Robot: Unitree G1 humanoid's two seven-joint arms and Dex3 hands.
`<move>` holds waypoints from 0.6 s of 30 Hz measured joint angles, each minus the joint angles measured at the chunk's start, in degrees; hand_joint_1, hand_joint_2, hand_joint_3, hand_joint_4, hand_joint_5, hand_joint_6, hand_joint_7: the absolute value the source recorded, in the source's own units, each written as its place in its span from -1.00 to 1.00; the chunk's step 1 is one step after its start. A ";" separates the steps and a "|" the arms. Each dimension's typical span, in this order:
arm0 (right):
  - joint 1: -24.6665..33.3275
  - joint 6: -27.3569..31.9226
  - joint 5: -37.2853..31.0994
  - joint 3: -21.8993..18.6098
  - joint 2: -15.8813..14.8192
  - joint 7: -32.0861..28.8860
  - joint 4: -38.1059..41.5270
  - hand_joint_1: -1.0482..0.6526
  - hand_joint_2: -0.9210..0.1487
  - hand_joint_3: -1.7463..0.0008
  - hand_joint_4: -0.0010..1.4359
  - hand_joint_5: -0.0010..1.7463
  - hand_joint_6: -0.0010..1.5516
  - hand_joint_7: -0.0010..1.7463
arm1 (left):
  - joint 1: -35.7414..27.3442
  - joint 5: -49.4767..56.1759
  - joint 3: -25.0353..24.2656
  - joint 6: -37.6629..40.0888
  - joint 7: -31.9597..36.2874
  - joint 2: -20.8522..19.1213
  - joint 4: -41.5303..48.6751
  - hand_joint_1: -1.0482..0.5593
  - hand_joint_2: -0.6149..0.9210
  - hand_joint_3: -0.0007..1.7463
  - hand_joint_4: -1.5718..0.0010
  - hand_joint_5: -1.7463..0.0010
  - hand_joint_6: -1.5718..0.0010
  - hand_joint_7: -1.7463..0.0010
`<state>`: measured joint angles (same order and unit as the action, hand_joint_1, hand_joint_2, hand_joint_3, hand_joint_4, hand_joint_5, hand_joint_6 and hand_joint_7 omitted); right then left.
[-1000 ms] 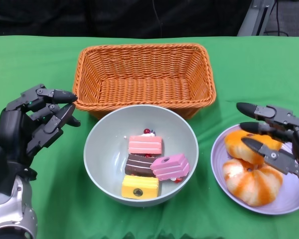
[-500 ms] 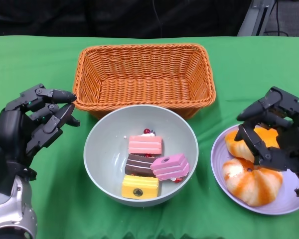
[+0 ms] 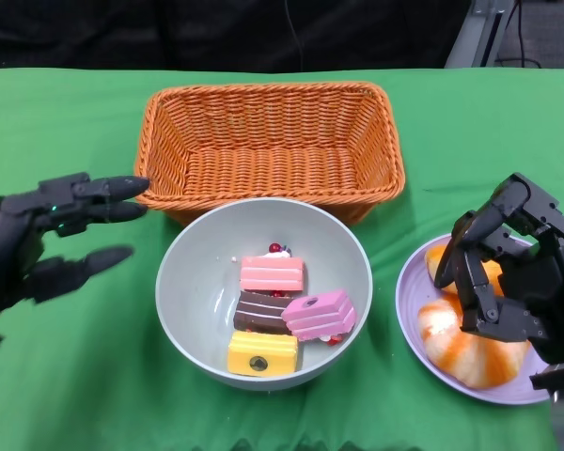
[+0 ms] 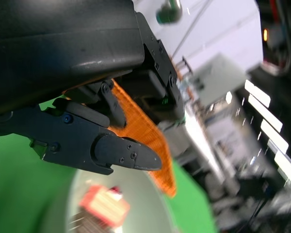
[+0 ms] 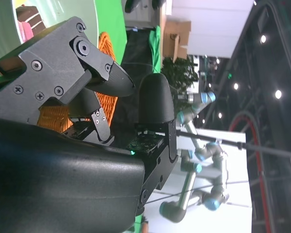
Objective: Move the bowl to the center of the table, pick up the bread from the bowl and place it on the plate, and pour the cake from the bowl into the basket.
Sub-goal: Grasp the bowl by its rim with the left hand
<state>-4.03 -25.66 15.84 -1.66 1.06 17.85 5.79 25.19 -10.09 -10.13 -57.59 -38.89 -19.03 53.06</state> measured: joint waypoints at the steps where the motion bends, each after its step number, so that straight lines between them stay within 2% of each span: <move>1: 0.01 0.02 0.22 -0.15 0.27 0.03 0.15 0.08 -0.06 -0.51 0.04 1.00 -0.36 0.89 | -0.60 0.96 0.64 -1.68 -0.52 -1.46 -0.58 -0.51 1.00 -0.87 0.68 1.00 0.58 1.00; 5: 0.00 0.11 0.84 -0.83 0.81 -0.42 0.26 0.09 -0.08 -0.50 0.02 1.00 -0.36 0.87 | -1.46 5.01 1.61 -8.11 0.13 -5.53 -2.57 -0.59 1.00 -0.85 0.73 0.99 0.62 0.99; 9: -0.03 0.83 1.36 -1.68 1.35 -0.76 0.38 0.12 -0.17 -0.48 0.02 1.00 -0.38 0.88 | -1.11 11.00 2.09 -18.60 3.79 -6.31 0.33 -0.61 1.00 -0.87 0.53 0.93 0.51 0.96; 10: -0.02 1.31 1.67 -1.82 1.44 -0.91 0.38 0.13 -0.21 -0.48 0.02 1.00 -0.38 0.88 | -0.96 13.23 1.32 -22.29 5.16 -6.10 1.80 -0.58 1.00 -0.88 0.41 0.93 0.43 0.96; 13: -0.01 2.17 2.39 -2.38 1.57 -0.97 0.38 0.14 -0.26 -0.48 0.02 1.00 -0.39 0.89 | -0.18 20.21 -2.76 -31.80 8.75 -4.52 4.19 -0.41 1.00 -0.95 0.20 0.93 0.26 0.96; 18: -0.08 3.04 2.40 -3.08 1.66 -1.54 0.37 0.13 -0.28 -0.48 0.04 1.00 -0.38 0.90 | 0.18 35.20 -5.64 -34.36 17.74 -3.55 0.69 -0.27 1.00 -0.97 0.03 0.93 0.12 0.96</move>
<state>-4.12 -22.62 18.24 -4.74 2.71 16.31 6.15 25.36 25.11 -15.76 -91.95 -21.15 -22.58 53.76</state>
